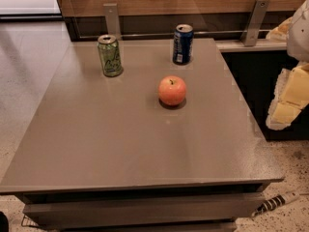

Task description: Pick pepsi can

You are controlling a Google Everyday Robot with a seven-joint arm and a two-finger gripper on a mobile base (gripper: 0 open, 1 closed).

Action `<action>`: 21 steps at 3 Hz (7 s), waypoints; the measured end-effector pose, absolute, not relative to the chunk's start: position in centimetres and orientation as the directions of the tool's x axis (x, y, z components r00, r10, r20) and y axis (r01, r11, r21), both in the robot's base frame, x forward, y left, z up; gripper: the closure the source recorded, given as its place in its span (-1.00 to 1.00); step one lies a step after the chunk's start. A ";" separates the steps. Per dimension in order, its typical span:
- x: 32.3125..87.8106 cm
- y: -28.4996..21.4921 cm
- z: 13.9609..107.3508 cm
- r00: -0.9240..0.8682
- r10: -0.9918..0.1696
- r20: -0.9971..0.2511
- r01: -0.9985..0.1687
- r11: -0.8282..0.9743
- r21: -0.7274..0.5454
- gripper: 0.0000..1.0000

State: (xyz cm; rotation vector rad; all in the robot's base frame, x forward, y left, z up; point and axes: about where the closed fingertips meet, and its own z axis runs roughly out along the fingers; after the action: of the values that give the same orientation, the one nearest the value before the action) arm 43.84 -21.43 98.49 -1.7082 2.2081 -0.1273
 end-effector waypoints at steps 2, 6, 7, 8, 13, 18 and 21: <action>45.5 -21.7 98.5 -0.218 -0.933 -0.287 -0.906 0.303 -0.295 -1.00; 62.3 -17.5 99.2 0.062 -0.245 -0.967 -0.762 0.615 -0.204 -1.00; 63.6 -16.9 98.9 0.067 -0.237 -0.969 -0.768 0.608 -0.202 -1.00; 67.1 -15.7 97.9 0.076 -0.208 -0.975 -0.780 0.597 -0.188 -1.00; 78.1 -13.3 88.6 -0.087 -0.033 -0.996 -0.757 0.651 0.045 -1.00; 79.6 -11.2 90.0 -0.027 0.009 -1.000 -0.782 0.623 0.027 1.00; 79.2 -11.5 93.2 0.011 0.019 -1.000 -0.795 0.607 0.003 1.00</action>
Offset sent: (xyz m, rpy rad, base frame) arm 0.0871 -0.0179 0.0010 0.3655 -0.1979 -0.0726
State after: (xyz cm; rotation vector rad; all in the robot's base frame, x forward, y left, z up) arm 79.22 -11.48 93.19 -0.7047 1.4304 0.7247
